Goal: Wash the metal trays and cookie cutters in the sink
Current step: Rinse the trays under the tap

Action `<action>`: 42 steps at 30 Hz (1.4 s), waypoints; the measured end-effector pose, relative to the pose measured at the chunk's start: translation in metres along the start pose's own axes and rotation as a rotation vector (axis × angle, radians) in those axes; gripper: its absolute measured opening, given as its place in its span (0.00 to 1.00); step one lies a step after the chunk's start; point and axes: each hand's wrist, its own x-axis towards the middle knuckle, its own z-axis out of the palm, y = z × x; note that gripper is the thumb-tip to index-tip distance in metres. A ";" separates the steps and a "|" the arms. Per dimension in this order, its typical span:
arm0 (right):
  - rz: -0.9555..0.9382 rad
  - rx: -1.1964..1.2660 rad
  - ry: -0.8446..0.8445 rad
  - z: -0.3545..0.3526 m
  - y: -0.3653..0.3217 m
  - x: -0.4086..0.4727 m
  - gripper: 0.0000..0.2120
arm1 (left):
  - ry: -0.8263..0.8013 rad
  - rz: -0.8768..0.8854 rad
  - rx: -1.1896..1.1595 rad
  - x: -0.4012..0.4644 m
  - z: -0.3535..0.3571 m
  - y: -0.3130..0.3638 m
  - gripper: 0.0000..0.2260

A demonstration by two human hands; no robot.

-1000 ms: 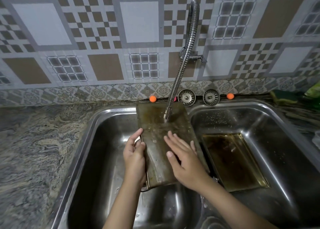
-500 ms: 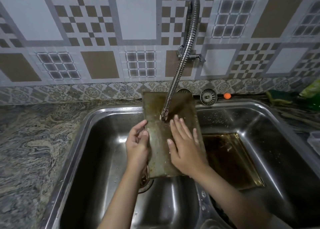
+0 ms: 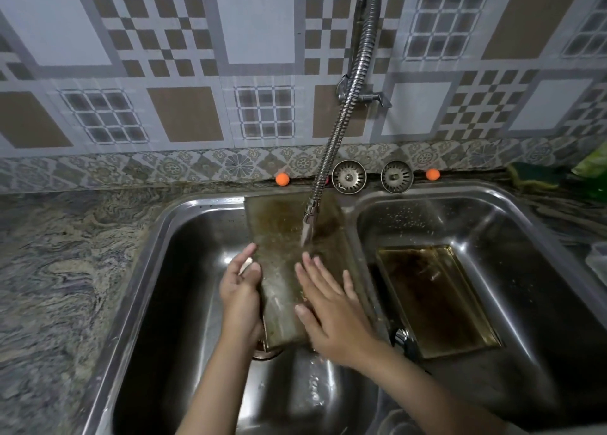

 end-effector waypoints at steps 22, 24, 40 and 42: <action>0.239 -0.122 0.021 -0.039 0.027 0.066 0.30 | -0.174 -0.153 0.056 -0.033 -0.002 0.002 0.14; 0.100 -0.069 -0.030 -0.027 0.001 0.055 0.29 | -0.161 -0.198 0.036 -0.033 0.003 -0.005 0.15; -0.029 -0.095 -0.037 -0.026 0.001 0.033 0.28 | -0.132 -0.255 -0.013 -0.021 0.023 -0.017 0.15; -0.087 -0.069 -0.050 -0.020 0.007 0.007 0.29 | -0.041 -0.249 -0.052 -0.009 0.012 -0.012 0.13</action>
